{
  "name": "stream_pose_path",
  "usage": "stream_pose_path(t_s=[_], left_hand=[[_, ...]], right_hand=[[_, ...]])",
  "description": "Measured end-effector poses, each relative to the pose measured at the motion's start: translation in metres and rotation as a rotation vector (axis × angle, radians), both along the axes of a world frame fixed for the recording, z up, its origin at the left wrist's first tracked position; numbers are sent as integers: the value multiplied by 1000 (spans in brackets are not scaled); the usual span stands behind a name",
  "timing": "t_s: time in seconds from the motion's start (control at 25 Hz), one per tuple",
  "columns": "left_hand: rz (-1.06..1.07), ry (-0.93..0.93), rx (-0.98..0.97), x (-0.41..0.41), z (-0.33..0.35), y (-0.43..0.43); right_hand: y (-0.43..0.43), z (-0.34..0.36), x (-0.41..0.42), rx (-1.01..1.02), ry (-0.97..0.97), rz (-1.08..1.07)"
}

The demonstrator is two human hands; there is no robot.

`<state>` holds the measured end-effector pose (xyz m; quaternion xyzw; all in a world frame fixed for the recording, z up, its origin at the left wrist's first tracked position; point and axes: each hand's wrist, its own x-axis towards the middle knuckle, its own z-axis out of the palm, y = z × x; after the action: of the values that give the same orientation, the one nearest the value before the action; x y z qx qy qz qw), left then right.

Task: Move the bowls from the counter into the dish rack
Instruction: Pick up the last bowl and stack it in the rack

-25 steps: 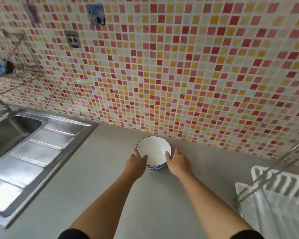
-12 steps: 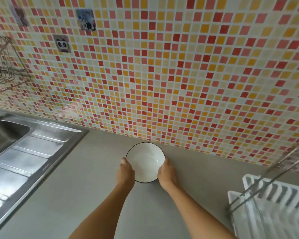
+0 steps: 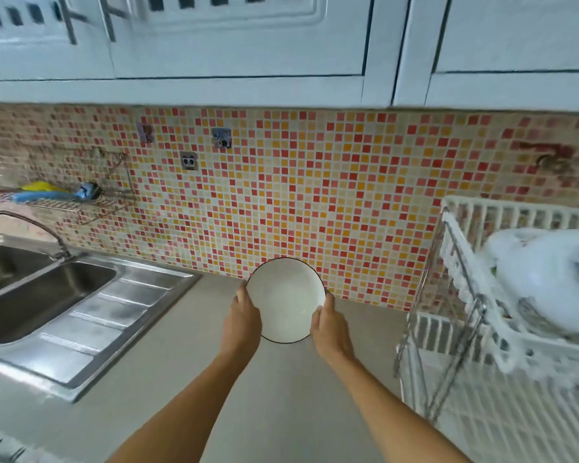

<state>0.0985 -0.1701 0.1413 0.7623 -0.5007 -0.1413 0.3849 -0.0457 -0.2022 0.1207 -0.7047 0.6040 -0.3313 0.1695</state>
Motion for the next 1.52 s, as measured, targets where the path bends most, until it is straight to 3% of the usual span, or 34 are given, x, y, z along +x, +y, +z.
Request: stream_pose_path(t_s=[0.12,0.36,0.56,0.72,0.92,1.16,1.36,1.52], left_hand=[[-24,-47,-182,-15,45,57],[-156,70,-650,-78,153,136],[-373,327,-719,-148,208,166],[-547,403,-670,-212,230,157],[-804,418,-537,-302,243,122],[-1011,185,-381,-392,239,91],[-1085,12,-147,-418,224,58],[-1015,-245,-20,-429,204,37]], right_hand=[[55,44,-15,-155,-159,33],[137,154,-62,-351,-557,106],[183,223,-132,-453,-720,74],[200,255,-214,-570,-678,70],[184,270,-337,-492,-528,223],[152,255,-484,-236,-249,391],[131,224,-531,-99,-194,409],[106,208,-542,-163,210,302]])
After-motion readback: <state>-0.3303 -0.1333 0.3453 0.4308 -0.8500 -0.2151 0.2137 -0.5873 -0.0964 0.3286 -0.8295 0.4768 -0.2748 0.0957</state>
